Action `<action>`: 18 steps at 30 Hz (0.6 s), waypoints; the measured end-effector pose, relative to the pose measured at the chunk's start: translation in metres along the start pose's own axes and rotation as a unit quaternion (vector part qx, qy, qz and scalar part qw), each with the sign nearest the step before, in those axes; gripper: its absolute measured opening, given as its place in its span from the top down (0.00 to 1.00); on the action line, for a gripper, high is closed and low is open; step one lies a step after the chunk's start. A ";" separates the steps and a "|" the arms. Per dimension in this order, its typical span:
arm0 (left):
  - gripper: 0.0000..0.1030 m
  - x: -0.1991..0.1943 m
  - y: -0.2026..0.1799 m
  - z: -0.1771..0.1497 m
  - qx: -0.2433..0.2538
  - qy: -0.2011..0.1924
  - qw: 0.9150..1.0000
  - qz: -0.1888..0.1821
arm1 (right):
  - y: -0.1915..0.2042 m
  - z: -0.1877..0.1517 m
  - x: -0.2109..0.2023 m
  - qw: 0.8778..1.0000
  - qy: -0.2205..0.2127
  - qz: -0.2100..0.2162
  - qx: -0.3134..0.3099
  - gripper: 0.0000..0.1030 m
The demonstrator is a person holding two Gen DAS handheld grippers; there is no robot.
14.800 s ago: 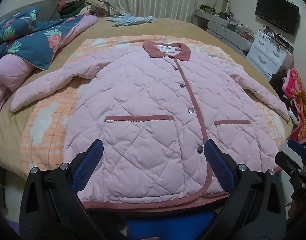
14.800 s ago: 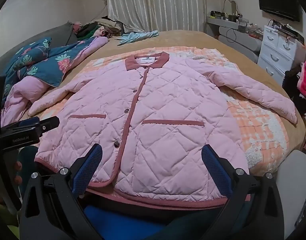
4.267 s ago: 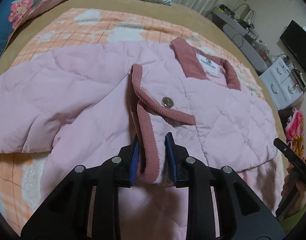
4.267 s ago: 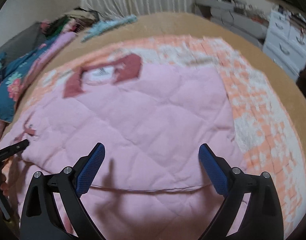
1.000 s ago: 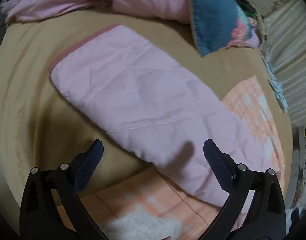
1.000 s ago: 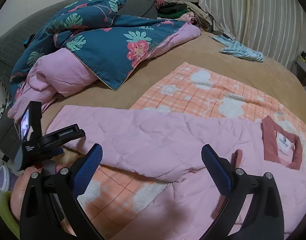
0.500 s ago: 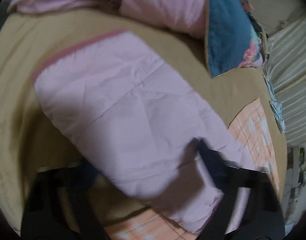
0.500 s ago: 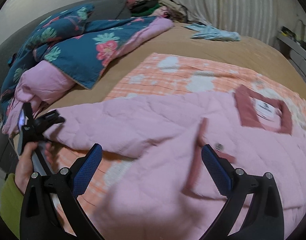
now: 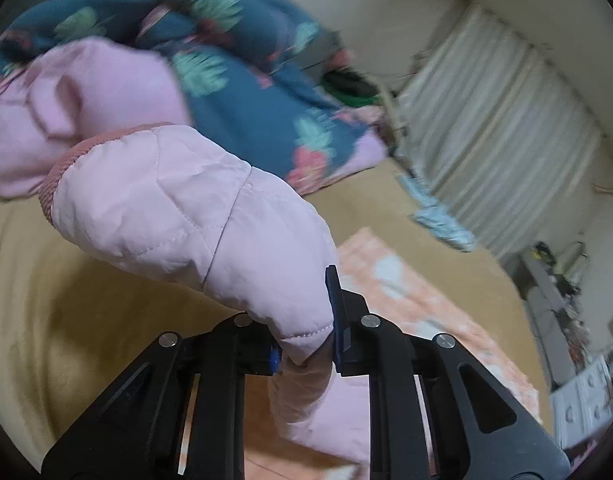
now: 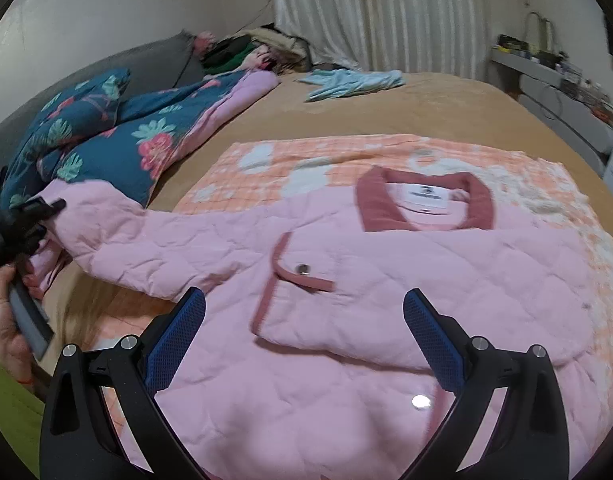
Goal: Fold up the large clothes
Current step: 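Grasp the sleeve cuff with the left tool and lift it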
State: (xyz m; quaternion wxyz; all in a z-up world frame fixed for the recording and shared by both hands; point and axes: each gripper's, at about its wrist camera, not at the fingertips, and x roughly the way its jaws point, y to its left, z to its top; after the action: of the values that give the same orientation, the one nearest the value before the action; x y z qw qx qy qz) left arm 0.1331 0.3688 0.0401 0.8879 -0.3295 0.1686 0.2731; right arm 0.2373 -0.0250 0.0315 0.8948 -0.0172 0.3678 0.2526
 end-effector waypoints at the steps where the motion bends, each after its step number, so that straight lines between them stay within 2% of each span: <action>1: 0.90 -0.007 -0.010 0.000 0.007 -0.006 1.000 -0.011 | -0.005 -0.002 -0.004 1.000 -0.002 -0.003 0.005 0.04; 8: 0.90 -0.033 -0.062 -0.008 0.048 -0.020 0.996 -0.075 | -0.044 -0.018 -0.029 0.999 -0.009 -0.028 0.040 0.04; 18: 0.90 -0.051 -0.121 -0.022 0.082 -0.010 0.985 -0.152 | -0.081 -0.033 -0.050 0.996 -0.023 -0.052 0.075 0.04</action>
State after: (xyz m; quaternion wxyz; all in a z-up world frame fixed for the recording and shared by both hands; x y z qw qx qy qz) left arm 0.1622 0.2583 0.1078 0.9446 -0.2750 0.1295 0.1237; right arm 0.2235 -0.1247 0.0287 0.9137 0.0366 0.3636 0.1780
